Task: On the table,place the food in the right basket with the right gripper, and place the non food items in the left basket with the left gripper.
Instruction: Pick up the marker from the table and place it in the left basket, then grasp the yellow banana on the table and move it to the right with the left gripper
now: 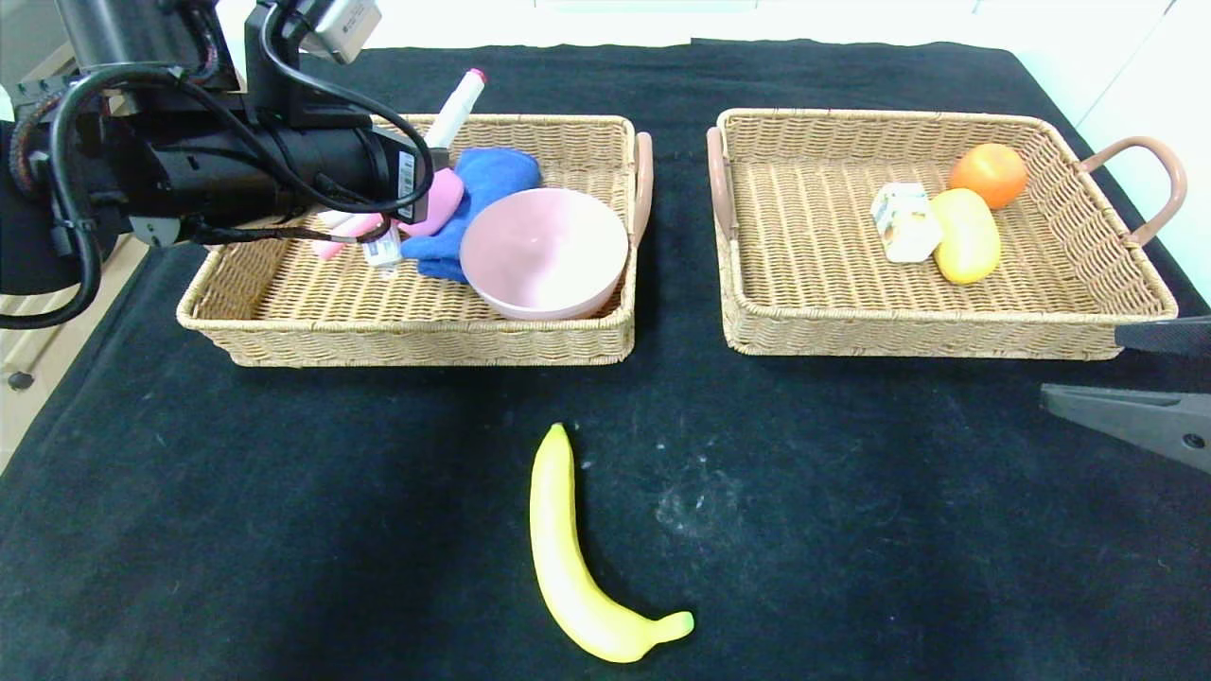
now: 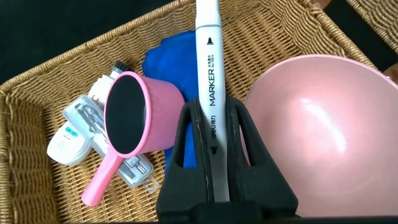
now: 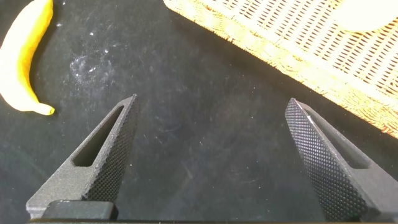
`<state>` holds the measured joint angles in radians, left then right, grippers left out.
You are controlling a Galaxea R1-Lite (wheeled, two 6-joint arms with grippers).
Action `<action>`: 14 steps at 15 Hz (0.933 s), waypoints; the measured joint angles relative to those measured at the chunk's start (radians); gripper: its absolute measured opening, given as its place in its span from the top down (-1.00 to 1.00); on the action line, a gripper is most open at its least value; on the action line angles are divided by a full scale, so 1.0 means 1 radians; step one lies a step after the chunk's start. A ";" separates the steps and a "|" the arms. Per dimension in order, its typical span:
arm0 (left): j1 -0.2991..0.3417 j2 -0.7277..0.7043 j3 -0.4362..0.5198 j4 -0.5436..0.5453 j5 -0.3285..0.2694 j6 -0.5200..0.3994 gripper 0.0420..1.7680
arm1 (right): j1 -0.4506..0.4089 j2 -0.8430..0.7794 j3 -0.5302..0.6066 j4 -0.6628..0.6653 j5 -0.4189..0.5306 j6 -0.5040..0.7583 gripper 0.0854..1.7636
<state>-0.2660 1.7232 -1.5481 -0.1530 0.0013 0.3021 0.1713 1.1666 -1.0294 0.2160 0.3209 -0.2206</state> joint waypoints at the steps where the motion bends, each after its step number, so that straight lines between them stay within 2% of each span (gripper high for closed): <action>1: 0.006 0.006 -0.003 -0.001 -0.001 0.000 0.77 | 0.000 0.000 0.000 0.000 0.000 0.000 -0.94; 5: 0.017 0.029 -0.014 -0.003 -0.001 0.001 0.77 | 0.000 0.001 0.000 -0.001 0.000 0.000 -0.94; 9: 0.017 0.036 -0.021 0.005 -0.017 0.000 0.10 | 0.000 0.001 0.000 -0.001 0.000 -0.001 -0.94; 14: 0.017 0.038 -0.022 0.007 -0.018 -0.001 -0.39 | 0.000 0.001 0.000 -0.001 0.001 0.000 -0.94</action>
<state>-0.2485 1.7611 -1.5702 -0.1455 -0.0164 0.3011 0.1713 1.1674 -1.0294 0.2149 0.3217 -0.2206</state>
